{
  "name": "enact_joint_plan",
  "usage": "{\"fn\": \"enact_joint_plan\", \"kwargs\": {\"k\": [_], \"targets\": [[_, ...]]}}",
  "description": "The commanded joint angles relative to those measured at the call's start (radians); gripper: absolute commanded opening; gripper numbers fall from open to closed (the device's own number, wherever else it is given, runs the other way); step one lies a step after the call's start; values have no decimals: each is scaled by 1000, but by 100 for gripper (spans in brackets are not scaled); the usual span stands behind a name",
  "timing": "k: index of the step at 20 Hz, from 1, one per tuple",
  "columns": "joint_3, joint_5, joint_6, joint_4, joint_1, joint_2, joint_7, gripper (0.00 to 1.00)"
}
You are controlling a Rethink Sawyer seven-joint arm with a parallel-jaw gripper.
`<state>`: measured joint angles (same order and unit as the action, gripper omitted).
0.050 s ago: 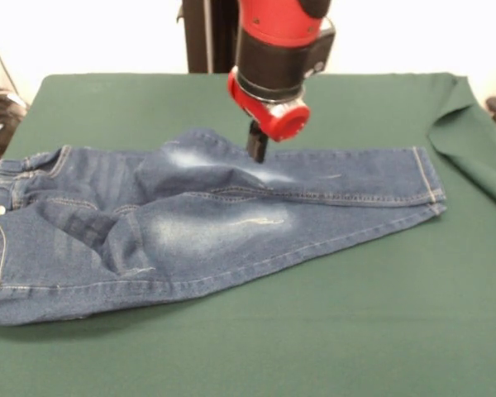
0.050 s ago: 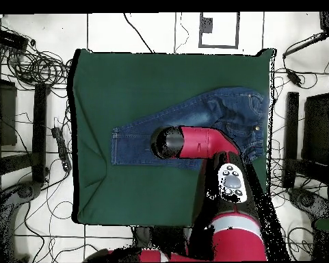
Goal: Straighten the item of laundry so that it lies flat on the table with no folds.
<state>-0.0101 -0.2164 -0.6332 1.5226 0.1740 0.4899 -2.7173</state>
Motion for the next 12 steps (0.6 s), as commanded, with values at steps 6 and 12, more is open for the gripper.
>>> {"fn": "enact_joint_plan", "kwargs": {"k": [6, 12], "targets": [[188, -49, 50, 13, -16, -111, 137, 0], [138, -99, 113, 2, -44, -180, 81, 0]]}}
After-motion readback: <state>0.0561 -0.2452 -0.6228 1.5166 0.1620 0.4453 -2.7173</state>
